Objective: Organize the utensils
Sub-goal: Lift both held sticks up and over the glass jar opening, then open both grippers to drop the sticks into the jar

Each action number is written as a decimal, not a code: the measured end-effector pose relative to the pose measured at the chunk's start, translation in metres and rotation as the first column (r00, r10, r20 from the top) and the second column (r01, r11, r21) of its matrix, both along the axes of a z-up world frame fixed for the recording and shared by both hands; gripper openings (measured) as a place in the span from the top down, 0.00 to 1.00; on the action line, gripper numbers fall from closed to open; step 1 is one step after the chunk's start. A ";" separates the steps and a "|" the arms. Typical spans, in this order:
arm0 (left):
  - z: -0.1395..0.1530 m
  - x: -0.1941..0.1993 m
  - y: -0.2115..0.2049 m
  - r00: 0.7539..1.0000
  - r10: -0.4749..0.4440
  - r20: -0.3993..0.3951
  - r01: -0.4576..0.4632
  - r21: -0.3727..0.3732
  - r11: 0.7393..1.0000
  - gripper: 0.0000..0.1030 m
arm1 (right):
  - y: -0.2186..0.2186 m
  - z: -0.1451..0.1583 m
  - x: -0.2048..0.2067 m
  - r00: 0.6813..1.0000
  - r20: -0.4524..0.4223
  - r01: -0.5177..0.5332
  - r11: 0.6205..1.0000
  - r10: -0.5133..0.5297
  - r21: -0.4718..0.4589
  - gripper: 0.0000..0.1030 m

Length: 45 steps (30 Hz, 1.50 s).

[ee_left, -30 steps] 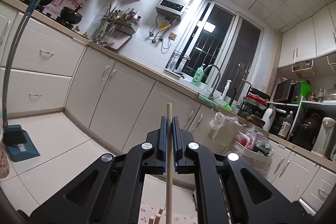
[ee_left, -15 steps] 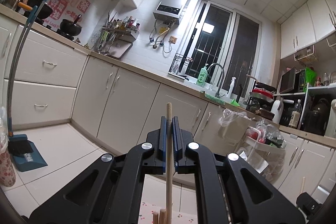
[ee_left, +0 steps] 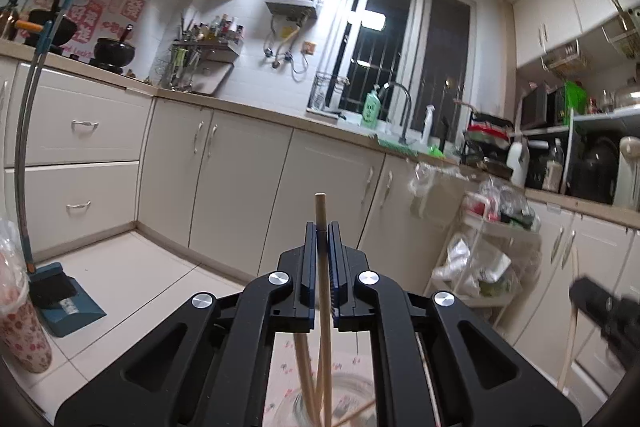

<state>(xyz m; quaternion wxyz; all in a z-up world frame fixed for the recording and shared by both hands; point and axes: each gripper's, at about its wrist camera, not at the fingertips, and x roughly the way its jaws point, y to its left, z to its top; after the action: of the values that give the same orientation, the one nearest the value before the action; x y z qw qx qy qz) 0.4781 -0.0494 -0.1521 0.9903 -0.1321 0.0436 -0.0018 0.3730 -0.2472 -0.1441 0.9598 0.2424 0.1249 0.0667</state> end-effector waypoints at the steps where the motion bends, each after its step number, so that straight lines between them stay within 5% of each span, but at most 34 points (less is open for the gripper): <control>1: -0.001 -0.004 0.000 1.000 -0.004 -0.012 0.004 0.012 1.000 0.95 | 0.000 0.001 -0.001 1.000 0.000 0.001 1.000 -0.001 0.001 0.94; 6: -0.004 -0.019 0.000 0.997 -0.053 -0.062 0.057 0.076 0.995 0.91 | 0.002 0.005 -0.003 1.000 0.007 0.000 1.000 0.000 -0.006 0.94; 15: 0.019 -0.054 0.033 0.997 -0.031 -0.068 0.038 0.097 0.995 0.53 | 0.020 0.028 0.000 0.997 0.072 0.014 1.000 -0.013 -0.012 0.94; 28: -0.021 -0.081 0.108 0.984 0.070 -0.163 -0.071 0.001 0.997 0.50 | 0.073 0.027 0.055 0.988 0.154 0.028 0.999 -0.021 -0.041 0.94; 45: -0.027 -0.072 0.117 0.978 0.049 -0.203 -0.062 -0.060 0.996 0.44 | 0.112 -0.016 0.079 0.991 0.133 0.017 0.980 0.010 -0.199 0.94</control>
<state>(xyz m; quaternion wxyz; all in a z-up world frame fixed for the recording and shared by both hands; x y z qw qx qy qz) 0.4060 0.0679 -0.1791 0.9756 -0.1652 0.1396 0.0378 0.4519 -0.1349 -0.1598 0.9856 0.1398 0.0661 0.0682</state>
